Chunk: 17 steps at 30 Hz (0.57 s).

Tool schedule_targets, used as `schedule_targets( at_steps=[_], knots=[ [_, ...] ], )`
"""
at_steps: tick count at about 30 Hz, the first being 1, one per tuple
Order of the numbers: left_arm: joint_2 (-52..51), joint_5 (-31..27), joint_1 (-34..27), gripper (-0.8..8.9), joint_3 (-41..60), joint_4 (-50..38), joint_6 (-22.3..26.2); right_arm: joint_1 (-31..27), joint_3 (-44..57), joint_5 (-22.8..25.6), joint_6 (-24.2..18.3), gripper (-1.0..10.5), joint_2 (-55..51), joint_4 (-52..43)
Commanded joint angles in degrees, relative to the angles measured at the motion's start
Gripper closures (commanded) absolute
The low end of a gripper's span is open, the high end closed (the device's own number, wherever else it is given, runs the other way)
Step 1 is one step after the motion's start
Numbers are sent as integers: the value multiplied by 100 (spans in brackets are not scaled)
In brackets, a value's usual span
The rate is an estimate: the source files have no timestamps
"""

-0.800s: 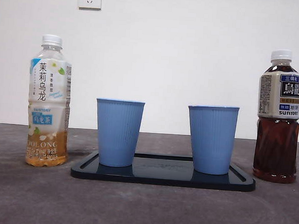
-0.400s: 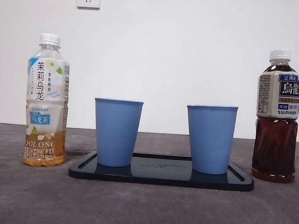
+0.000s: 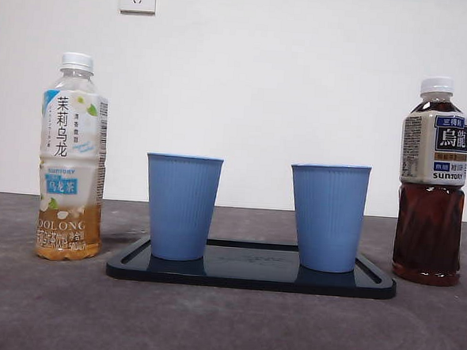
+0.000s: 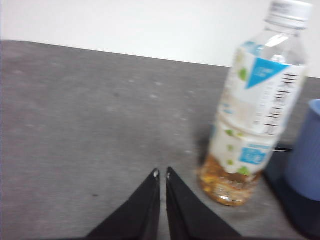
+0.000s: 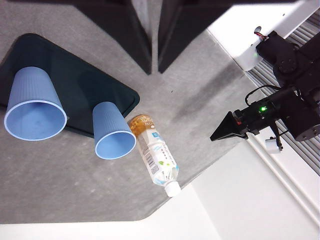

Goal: Pour the drink into the cup

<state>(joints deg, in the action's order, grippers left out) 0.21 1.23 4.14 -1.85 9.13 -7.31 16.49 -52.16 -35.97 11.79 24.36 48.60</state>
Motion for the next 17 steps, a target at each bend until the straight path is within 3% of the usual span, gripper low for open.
schedule_targets(
  at_steps=[1, 17],
  knots=[
    [-2, -138, -4, 792, 116, 157, 216, 24, -68, -4, -55, 930, 20, -57],
    [-2, -140, 0, 793, 116, 160, 214, 24, -68, -4, -55, 930, 20, -59]
  ],
)
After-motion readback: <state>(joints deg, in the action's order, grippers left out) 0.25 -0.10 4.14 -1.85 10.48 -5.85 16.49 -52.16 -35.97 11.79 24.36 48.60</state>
